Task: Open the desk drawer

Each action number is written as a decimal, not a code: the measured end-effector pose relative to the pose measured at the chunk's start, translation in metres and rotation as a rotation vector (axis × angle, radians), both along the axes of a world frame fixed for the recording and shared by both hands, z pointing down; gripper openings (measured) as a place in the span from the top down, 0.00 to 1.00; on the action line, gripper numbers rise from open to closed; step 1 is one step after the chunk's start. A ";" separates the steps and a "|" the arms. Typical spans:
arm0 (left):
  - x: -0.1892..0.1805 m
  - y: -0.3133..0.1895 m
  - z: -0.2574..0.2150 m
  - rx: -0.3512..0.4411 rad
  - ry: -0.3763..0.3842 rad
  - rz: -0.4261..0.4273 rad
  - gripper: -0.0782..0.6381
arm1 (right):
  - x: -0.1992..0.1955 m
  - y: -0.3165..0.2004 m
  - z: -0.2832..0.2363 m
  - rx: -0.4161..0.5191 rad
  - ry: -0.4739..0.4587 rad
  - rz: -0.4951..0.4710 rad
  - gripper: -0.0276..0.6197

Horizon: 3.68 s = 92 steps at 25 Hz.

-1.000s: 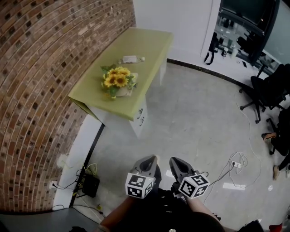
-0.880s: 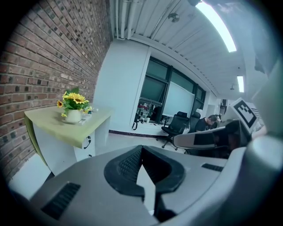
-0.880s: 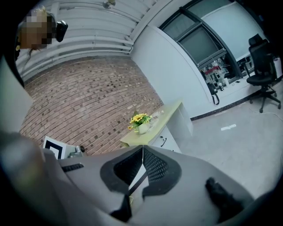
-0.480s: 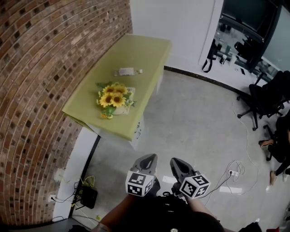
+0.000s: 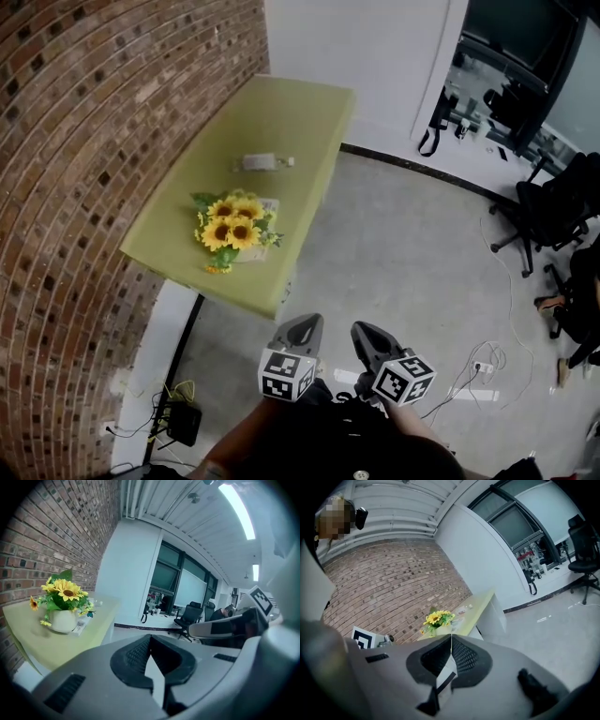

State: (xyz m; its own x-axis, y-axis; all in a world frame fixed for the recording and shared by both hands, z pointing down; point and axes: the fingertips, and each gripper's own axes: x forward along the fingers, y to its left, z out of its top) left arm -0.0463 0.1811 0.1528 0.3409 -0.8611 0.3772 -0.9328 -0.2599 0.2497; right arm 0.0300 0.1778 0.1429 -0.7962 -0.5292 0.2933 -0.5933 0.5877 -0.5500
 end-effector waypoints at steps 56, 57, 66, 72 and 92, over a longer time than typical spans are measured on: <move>-0.025 -0.156 0.181 -0.156 -0.003 -0.208 0.88 | -0.073 -0.188 0.201 -0.253 -0.097 -0.211 0.94; -0.025 -0.157 0.190 -0.160 -0.002 -0.203 0.88 | -0.075 -0.189 0.209 -0.255 -0.098 -0.213 0.94; -0.030 -0.173 0.263 -0.189 0.007 -0.161 0.88 | -0.089 -0.200 0.285 -0.314 -0.148 -0.207 0.94; -0.031 -0.177 0.310 -0.215 0.023 -0.152 0.88 | -0.094 -0.195 0.339 -0.349 -0.124 -0.208 0.94; -0.072 -0.188 0.463 -0.328 0.042 -0.187 0.88 | -0.132 -0.195 0.501 -0.507 -0.090 -0.191 0.94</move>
